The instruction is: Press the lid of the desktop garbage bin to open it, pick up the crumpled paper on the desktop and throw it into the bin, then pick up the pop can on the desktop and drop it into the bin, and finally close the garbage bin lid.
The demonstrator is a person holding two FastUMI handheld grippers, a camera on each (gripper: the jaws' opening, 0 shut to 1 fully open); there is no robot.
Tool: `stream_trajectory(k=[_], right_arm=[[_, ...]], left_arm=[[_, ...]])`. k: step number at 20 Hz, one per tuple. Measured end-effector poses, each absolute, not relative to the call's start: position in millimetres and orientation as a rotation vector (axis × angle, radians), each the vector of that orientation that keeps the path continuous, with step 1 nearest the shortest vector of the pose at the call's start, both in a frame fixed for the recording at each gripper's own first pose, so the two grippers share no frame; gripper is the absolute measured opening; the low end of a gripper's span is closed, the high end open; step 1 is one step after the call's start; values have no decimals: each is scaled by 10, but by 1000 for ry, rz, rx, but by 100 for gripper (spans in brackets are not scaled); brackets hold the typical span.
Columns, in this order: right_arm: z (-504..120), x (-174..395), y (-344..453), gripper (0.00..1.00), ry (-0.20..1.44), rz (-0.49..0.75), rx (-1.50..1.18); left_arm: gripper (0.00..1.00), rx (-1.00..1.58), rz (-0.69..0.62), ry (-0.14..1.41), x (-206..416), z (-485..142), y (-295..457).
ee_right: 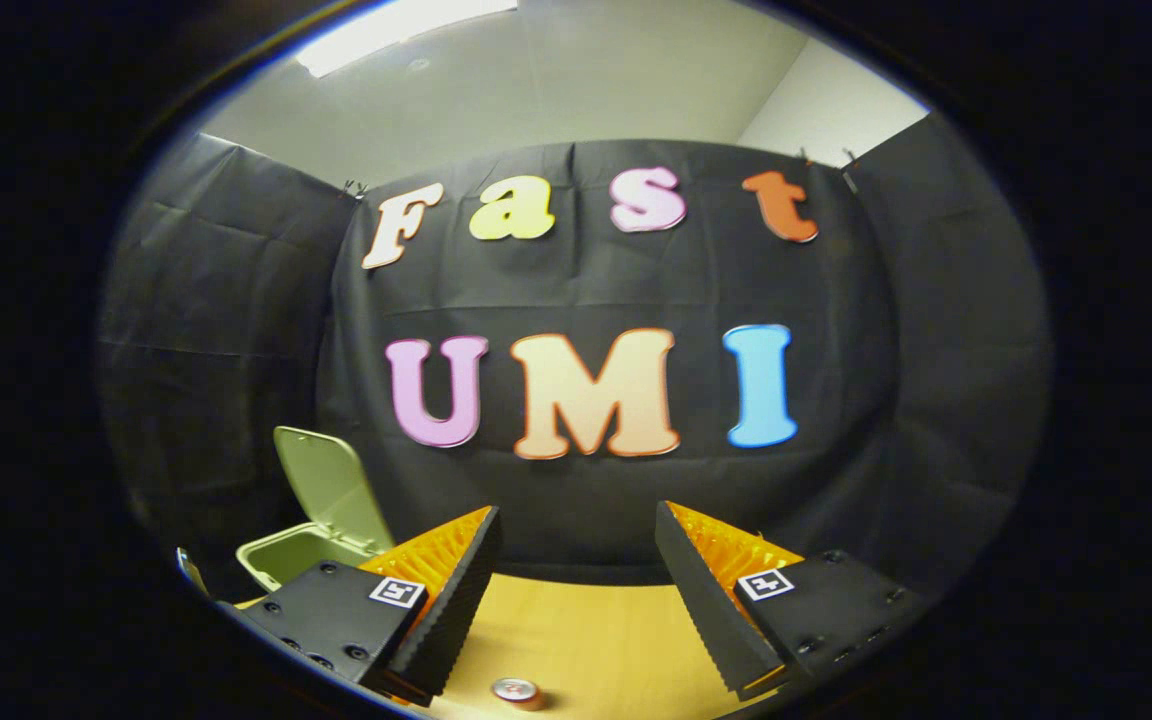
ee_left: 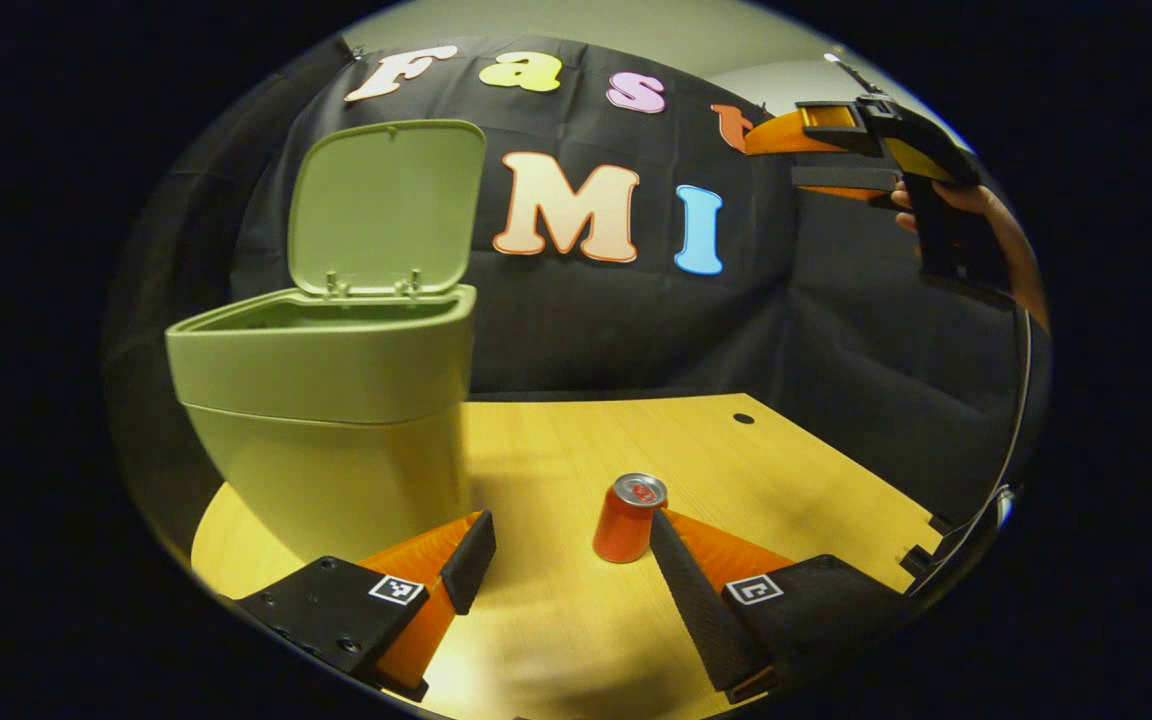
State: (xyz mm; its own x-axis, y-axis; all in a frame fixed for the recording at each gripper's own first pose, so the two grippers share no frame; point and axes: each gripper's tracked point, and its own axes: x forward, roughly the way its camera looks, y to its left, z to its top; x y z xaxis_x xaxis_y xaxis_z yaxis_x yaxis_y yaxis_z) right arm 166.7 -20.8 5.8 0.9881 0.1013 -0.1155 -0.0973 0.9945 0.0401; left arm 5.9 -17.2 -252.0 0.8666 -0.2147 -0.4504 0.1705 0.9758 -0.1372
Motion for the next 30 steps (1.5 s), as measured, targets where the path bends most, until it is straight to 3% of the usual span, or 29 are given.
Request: stream_trajectory(k=[3,8,21,25,30], right_arm=[[-42,1515,-627,94,85,4,40],[-239,1339,-1114,97,71,-110,35],[-766,1214,-1611,97,164,-223,20],[-892,1216,-1610,94,200,-224,43],[-984,1201,-1508,97,228,-210,74]], left_arm=[[92,-61,-265,492,236,-2803,-440],[94,-22,-310,490,626,-3205,-705],[93,-5,-308,471,1255,-3882,-907],[80,-30,-303,490,1263,-3977,-898],[77,-33,-312,482,1247,-3911,-923]])
